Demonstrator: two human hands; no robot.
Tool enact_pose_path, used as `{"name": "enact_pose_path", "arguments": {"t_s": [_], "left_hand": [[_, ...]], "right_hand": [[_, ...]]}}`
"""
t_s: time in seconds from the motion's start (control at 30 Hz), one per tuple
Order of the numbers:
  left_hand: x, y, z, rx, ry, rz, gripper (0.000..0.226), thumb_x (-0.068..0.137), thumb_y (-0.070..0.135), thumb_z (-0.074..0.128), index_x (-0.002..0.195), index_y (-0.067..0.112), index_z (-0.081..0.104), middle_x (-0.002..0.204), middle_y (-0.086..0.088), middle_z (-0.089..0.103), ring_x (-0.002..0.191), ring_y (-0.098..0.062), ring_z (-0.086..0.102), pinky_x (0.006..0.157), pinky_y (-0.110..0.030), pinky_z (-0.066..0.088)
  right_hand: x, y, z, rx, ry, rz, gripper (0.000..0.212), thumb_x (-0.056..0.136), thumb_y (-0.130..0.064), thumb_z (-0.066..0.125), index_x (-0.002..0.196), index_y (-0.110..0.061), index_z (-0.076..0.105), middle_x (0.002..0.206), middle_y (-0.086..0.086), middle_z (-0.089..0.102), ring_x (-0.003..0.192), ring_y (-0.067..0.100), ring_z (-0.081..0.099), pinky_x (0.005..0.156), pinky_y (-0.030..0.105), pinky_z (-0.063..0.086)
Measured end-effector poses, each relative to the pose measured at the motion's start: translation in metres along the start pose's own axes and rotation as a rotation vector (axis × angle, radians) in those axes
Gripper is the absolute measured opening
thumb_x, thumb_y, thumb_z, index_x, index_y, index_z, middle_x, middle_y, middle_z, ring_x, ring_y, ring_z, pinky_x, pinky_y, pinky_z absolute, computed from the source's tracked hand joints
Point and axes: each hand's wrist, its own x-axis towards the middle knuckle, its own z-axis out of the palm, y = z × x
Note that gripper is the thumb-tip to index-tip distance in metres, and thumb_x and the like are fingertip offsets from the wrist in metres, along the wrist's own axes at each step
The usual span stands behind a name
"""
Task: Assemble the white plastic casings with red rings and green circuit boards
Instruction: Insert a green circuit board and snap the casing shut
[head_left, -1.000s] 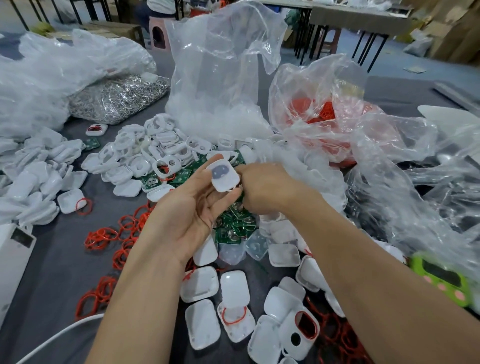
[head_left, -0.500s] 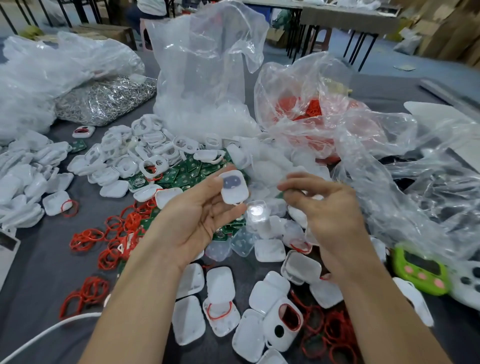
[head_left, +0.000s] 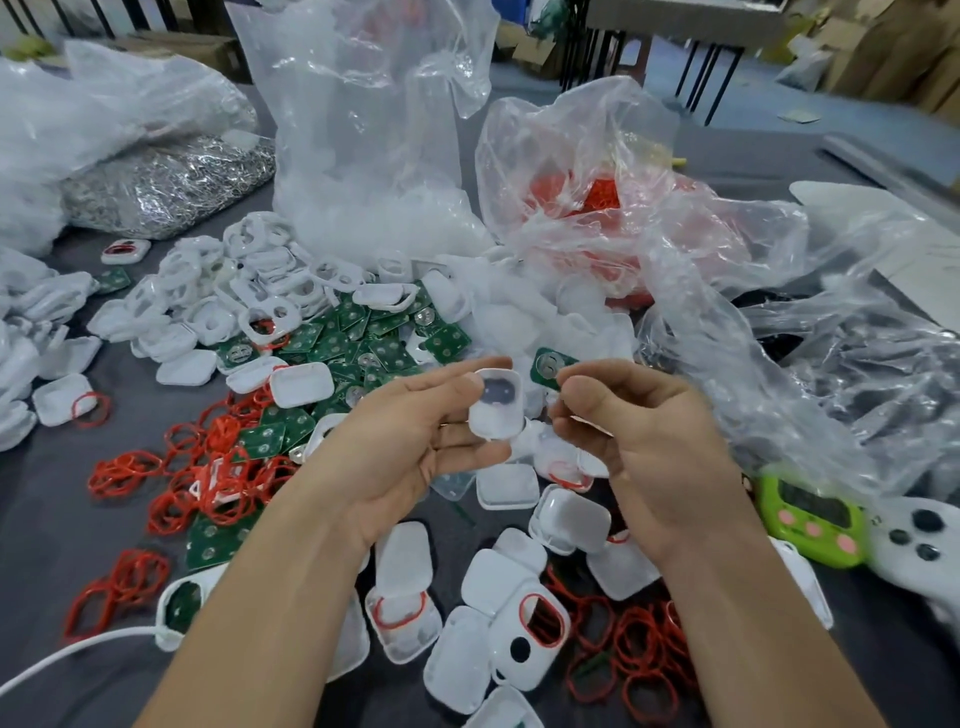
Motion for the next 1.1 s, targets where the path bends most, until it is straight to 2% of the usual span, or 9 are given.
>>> {"name": "enact_pose_path", "arguments": {"t_s": [0.03,0.1,0.17,0.33,0.43,0.6,0.77,1.0,1.1], "left_hand": [[0.000,0.000,0.000,0.003,0.001,-0.001,0.028,0.100,0.013,0.056,0.101,0.018,0.083,0.099,-0.019,0.077,0.076,-0.022,0.076,0.061,-0.028,0.063],[0.000,0.000,0.000,0.003,-0.002,-0.002,0.026,0.100,0.014,0.056,0.103,0.017,0.082,0.098,-0.018,0.076,0.078,-0.023,0.074,0.061,-0.028,0.062],[0.000,0.000,0.000,0.000,0.000,-0.002,0.026,0.100,0.013,0.056,0.105,0.017,0.082,0.099,-0.020,0.075,0.081,-0.025,0.074,0.061,-0.027,0.062],[0.001,0.000,-0.003,0.001,0.007,-0.009,0.025,0.101,0.013,0.056,0.107,0.013,0.081,0.107,-0.023,0.076,0.084,-0.028,0.075,0.061,-0.029,0.063],[0.001,-0.001,-0.002,0.037,-0.003,-0.008,0.024,0.100,0.013,0.058,0.107,0.015,0.081,0.102,-0.019,0.075,0.082,-0.028,0.072,0.060,-0.029,0.063],[0.003,-0.003,-0.002,0.077,-0.010,-0.030,0.023,0.100,0.014,0.059,0.108,0.017,0.081,0.106,-0.020,0.064,0.095,-0.038,0.057,0.060,-0.028,0.062],[0.001,-0.003,-0.003,0.077,-0.038,-0.045,0.022,0.099,0.014,0.060,0.104,0.015,0.082,0.102,-0.014,0.078,0.072,-0.019,0.075,0.058,-0.027,0.062],[0.002,-0.004,-0.002,0.083,-0.065,-0.070,0.025,0.104,0.013,0.053,0.118,0.010,0.074,0.100,-0.016,0.078,0.074,-0.020,0.076,0.060,-0.029,0.063],[0.000,-0.003,-0.002,0.083,-0.078,-0.079,0.026,0.104,0.011,0.052,0.117,0.011,0.075,0.097,-0.014,0.078,0.072,-0.021,0.076,0.059,-0.030,0.063]], "right_hand": [[0.000,-0.001,0.000,-0.056,0.020,-0.017,0.009,0.073,-0.009,0.080,0.077,-0.018,0.082,0.066,0.003,0.069,0.060,0.014,0.063,0.060,0.023,0.054],[-0.001,-0.002,-0.001,-0.146,0.047,-0.039,0.032,0.084,0.007,0.074,0.098,-0.021,0.080,0.061,-0.002,0.061,0.053,0.013,0.057,0.053,0.020,0.048],[-0.001,-0.003,-0.003,-0.155,0.056,-0.045,0.047,0.088,0.014,0.068,0.115,-0.025,0.071,0.060,-0.004,0.054,0.051,0.011,0.052,0.051,0.017,0.045],[0.001,-0.001,-0.003,-0.155,0.103,-0.041,0.025,0.087,0.009,0.072,0.093,-0.015,0.068,0.058,-0.001,0.061,0.048,0.013,0.050,0.048,0.017,0.044],[0.002,-0.004,-0.004,-0.208,0.144,-0.157,0.030,0.086,0.007,0.074,0.079,-0.021,0.080,0.063,-0.002,0.069,0.051,0.011,0.054,0.051,0.016,0.046],[-0.002,-0.006,0.002,-0.346,0.037,-0.314,0.026,0.085,0.001,0.079,0.090,-0.025,0.081,0.072,0.000,0.076,0.055,0.010,0.063,0.056,0.016,0.050],[-0.002,-0.001,0.005,-0.409,0.001,-0.279,0.019,0.082,0.001,0.081,0.078,-0.017,0.077,0.066,0.004,0.073,0.052,0.016,0.063,0.052,0.019,0.048],[0.000,0.005,0.003,-0.487,-0.001,-0.262,0.022,0.084,-0.003,0.080,0.079,-0.024,0.077,0.068,0.001,0.074,0.054,0.013,0.063,0.055,0.021,0.050],[0.000,0.006,0.005,-0.511,-0.020,-0.265,0.023,0.085,-0.004,0.079,0.079,-0.026,0.076,0.070,-0.004,0.074,0.056,0.007,0.064,0.057,0.019,0.051]]}}
